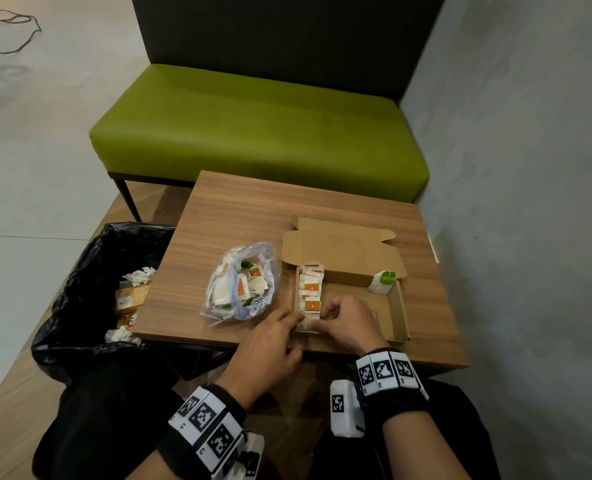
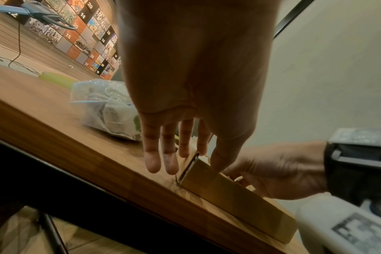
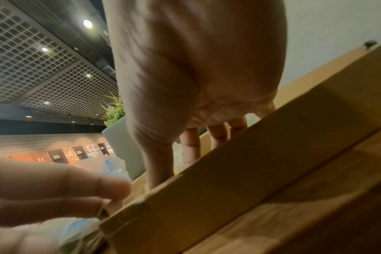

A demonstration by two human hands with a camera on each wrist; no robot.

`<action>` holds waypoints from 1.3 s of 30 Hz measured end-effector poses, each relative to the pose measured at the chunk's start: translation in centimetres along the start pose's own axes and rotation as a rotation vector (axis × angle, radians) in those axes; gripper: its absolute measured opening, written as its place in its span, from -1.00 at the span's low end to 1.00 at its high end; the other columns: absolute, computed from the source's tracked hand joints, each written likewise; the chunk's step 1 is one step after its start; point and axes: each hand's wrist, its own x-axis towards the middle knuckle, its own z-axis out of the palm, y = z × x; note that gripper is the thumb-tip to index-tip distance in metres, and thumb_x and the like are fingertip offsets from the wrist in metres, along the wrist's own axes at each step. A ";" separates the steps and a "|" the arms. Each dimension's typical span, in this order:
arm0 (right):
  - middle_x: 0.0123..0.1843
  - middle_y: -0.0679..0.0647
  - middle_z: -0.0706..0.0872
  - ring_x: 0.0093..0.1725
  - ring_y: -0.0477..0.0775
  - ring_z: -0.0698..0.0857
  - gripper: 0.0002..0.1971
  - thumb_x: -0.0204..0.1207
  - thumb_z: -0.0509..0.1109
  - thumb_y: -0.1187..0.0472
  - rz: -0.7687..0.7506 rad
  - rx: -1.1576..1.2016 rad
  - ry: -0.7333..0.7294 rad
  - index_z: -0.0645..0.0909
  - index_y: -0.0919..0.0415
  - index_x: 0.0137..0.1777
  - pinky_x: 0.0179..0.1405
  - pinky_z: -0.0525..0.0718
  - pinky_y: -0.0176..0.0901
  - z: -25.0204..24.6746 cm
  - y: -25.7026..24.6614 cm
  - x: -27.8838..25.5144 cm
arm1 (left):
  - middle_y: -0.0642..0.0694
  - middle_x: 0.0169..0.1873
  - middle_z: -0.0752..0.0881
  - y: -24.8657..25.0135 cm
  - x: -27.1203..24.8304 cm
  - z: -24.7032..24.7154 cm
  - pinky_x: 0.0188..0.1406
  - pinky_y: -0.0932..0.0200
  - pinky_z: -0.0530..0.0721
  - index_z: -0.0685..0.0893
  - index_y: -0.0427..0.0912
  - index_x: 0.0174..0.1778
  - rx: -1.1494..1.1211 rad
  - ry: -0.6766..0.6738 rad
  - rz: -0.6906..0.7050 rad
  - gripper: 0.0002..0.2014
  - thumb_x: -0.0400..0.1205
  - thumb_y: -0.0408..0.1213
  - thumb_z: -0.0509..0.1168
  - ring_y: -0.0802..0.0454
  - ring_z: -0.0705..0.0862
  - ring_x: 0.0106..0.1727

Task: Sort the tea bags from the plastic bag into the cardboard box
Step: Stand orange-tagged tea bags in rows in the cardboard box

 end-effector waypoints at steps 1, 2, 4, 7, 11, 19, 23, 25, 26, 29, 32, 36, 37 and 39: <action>-0.02 -0.17 0.73 0.17 -0.01 0.61 -0.69 0.28 0.64 -0.23 -0.001 -0.001 0.008 0.65 -0.09 -0.20 0.40 0.43 0.18 0.0 -0.2 0.1 | 0.08 0.50 0.44 0.0 0.0 0.0 0.31 0.12 0.63 0.37 0.03 0.62 0.001 -0.001 0.000 -0.42 0.65 -0.11 0.30 0.09 0.57 0.37; -0.04 -0.17 0.73 0.16 -0.01 0.62 -0.69 0.27 0.66 -0.20 -0.001 -0.004 0.017 0.66 -0.07 -0.21 0.39 0.44 0.18 0.1 -0.5 0.2 | 0.08 0.49 0.45 0.0 0.0 0.0 0.31 0.12 0.63 0.37 0.03 0.62 0.002 -0.001 0.000 -0.42 0.65 -0.11 0.29 0.09 0.57 0.37; -0.07 -0.17 0.72 0.14 -0.02 0.63 -0.73 0.29 0.68 -0.11 0.005 -0.022 0.034 0.66 -0.05 -0.21 0.38 0.44 0.18 0.2 -0.9 0.3 | 0.09 0.49 0.45 -0.1 0.0 -0.1 0.30 0.12 0.63 0.38 0.03 0.62 0.007 0.003 0.003 -0.43 0.65 -0.11 0.29 0.09 0.58 0.36; -0.11 -0.17 0.72 0.11 -0.03 0.64 -0.75 0.33 0.67 -0.06 0.011 -0.031 0.066 0.64 -0.05 -0.23 0.38 0.43 0.16 0.4 -0.9 0.3 | 0.09 0.48 0.46 0.0 -0.1 -0.2 0.29 0.13 0.63 0.38 0.03 0.62 0.010 0.002 0.008 -0.43 0.65 -0.12 0.29 0.09 0.58 0.36; -0.12 -0.16 0.74 0.07 -0.03 0.67 -0.76 0.34 0.65 -0.11 -0.006 -0.007 0.153 0.66 -0.08 -0.20 0.33 0.44 0.10 0.5 -0.8 0.2 | 0.10 0.45 0.46 -0.1 -0.1 -0.2 0.24 0.14 0.64 0.37 0.04 0.62 0.016 -0.002 0.015 -0.42 0.64 -0.12 0.29 0.09 0.59 0.33; -0.20 -0.19 0.70 0.01 -0.07 0.69 -0.70 0.35 0.62 -0.17 -0.011 0.025 0.122 0.69 -0.10 -0.02 0.34 0.54 0.15 0.6 -0.6 -0.3 | 0.09 0.49 0.44 0.1 -0.2 -0.3 0.28 0.07 0.65 0.35 0.04 0.64 0.022 -0.020 0.001 -0.41 0.65 -0.11 0.29 0.07 0.59 0.34; -0.05 -0.16 0.81 0.08 -0.08 0.71 -0.67 0.41 0.59 -0.15 -0.037 0.025 0.139 0.76 -0.07 0.12 0.34 0.57 0.16 0.7 -0.3 -0.7 | 0.08 0.54 0.39 0.3 -0.3 -0.2 0.29 0.13 0.63 0.30 0.04 0.66 0.049 -0.011 0.005 -0.39 0.66 -0.10 0.28 0.08 0.57 0.37; 0.03 -0.14 0.82 0.14 -0.07 0.70 -0.67 0.47 0.54 -0.14 -0.062 0.002 0.133 0.76 -0.06 0.19 0.38 0.55 0.17 0.8 -0.4 -1.0 | 0.07 0.54 0.39 0.3 -0.5 -0.3 0.27 0.14 0.64 0.28 0.06 0.67 0.070 -0.015 0.013 -0.39 0.67 -0.10 0.26 0.06 0.57 0.38; 0.06 -0.14 0.82 0.16 -0.07 0.70 -0.67 0.49 0.52 -0.14 -0.064 0.001 0.139 0.76 -0.06 0.20 0.39 0.53 0.17 0.8 -0.4 -1.0 | 0.06 0.54 0.40 0.5 -0.6 -0.5 0.24 0.13 0.65 0.26 0.08 0.67 0.084 -0.017 0.020 -0.39 0.68 -0.10 0.25 0.06 0.58 0.37; 0.10 -0.12 0.82 0.18 -0.06 0.70 -0.68 0.54 0.48 -0.13 -0.042 0.041 0.173 0.74 -0.05 0.23 0.39 0.55 0.18 0.4 -0.1 -1.2 | 0.05 0.45 0.52 1.0 -0.8 -1.4 0.21 0.10 0.69 0.33 0.11 0.63 0.086 0.030 0.035 -0.47 0.70 -0.12 0.23 0.10 0.64 0.26; 0.00 -0.13 0.82 0.08 -0.07 0.72 -0.73 0.55 0.46 -0.12 -0.059 0.069 0.198 0.76 -0.05 0.17 0.34 0.59 0.17 0.1 -0.3 -1.4 | 0.06 0.10 0.72 1.6 -0.9 -3.5 0.07 0.15 0.73 0.61 0.05 0.38 0.008 0.221 0.001 -0.70 0.72 -0.13 0.23 0.20 0.67 -0.01; -0.02 -0.12 0.72 0.08 -0.04 0.68 -0.79 0.57 0.46 -0.02 -0.109 0.104 0.300 0.76 -0.04 0.15 0.28 0.62 0.17 -0.1 -1.6 -1.7 | 0.02 0.02 0.57 0.3 -0.4 -6.7 -0.04 0.16 0.59 0.70 -0.04 0.12 0.093 0.536 -0.118 -0.81 0.63 -0.13 0.35 0.14 0.50 0.02; -0.03 -0.13 0.69 0.08 -0.05 0.65 -0.79 0.58 0.45 0.01 -0.133 0.105 0.326 0.76 -0.03 0.16 0.26 0.62 0.15 0.0 -2.2 -1.8 | 0.01 0.05 0.55 -0.5 -0.2 -7.2 -0.02 0.10 0.59 0.69 -0.01 0.14 0.109 0.544 -0.172 -0.79 0.62 -0.11 0.37 0.10 0.48 0.06; -0.11 -0.17 0.63 0.00 -0.08 0.62 -0.83 0.59 0.43 0.06 -0.193 0.126 0.358 0.75 -0.01 0.14 0.20 0.65 0.10 0.3 -3.6 -2.2 | -0.02 0.21 0.51 -2.0 0.2 -7.7 0.07 -0.05 0.64 0.64 0.08 0.23 0.128 0.464 -0.253 -0.71 0.59 -0.05 0.39 0.00 0.52 0.18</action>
